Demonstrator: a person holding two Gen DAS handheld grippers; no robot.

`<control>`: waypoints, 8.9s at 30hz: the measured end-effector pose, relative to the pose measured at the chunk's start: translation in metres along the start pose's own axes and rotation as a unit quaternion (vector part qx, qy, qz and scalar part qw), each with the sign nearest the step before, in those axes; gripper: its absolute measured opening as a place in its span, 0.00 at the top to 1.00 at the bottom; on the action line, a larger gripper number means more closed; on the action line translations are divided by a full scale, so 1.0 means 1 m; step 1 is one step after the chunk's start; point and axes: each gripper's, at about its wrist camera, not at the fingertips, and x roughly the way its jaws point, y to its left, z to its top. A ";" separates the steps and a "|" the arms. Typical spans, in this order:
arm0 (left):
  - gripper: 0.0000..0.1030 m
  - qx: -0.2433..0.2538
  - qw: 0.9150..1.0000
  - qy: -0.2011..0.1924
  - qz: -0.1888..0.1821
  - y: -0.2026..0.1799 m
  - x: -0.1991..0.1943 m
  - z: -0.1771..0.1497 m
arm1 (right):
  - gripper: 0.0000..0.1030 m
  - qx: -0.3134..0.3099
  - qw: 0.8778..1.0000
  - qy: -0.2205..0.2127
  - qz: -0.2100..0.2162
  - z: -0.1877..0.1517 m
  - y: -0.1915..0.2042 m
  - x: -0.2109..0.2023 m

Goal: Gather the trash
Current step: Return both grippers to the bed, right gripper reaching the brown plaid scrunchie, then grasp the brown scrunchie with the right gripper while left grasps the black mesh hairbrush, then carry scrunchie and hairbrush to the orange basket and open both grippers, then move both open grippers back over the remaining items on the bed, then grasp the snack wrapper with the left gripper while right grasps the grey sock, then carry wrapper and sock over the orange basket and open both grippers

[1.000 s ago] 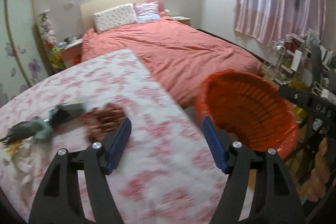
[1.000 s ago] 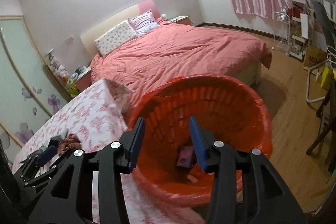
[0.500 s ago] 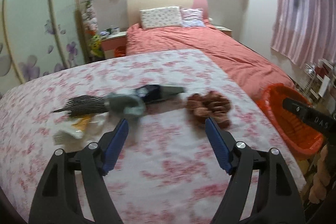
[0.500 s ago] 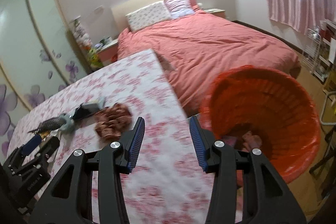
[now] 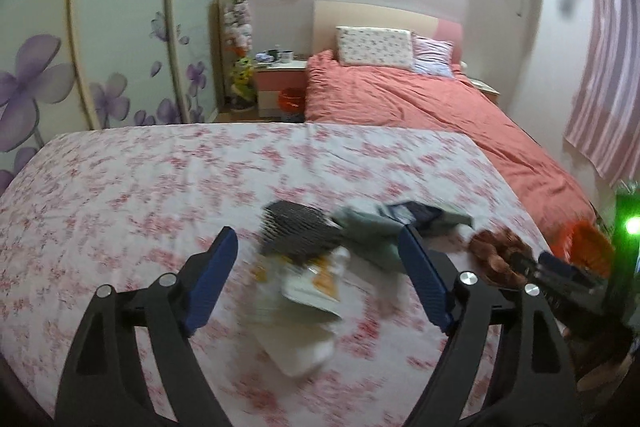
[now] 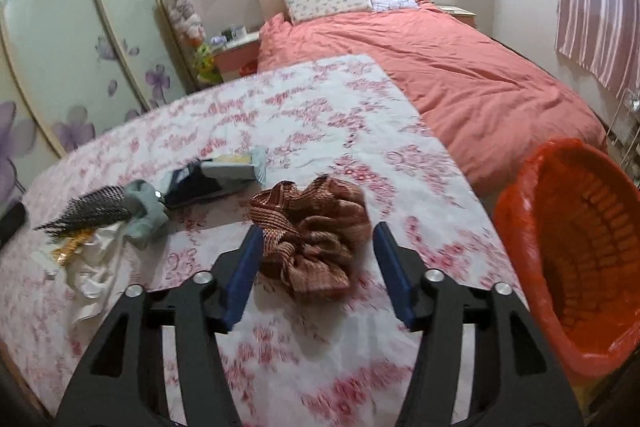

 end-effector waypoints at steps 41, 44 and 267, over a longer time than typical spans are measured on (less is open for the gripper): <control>0.76 0.046 0.995 0.090 0.005 0.004 0.091 -0.002 | 0.60 -0.012 0.999 0.039 0.009 -0.010 0.006 0.024; 0.76 0.045 0.995 0.092 0.005 0.005 0.092 -0.003 | 0.61 -0.014 0.999 0.039 0.009 -0.011 0.007 0.023; 0.51 0.049 0.995 0.000 -0.084 -0.021 -0.010 -0.003 | 0.89 0.004 0.985 -0.149 0.086 0.010 0.009 -0.093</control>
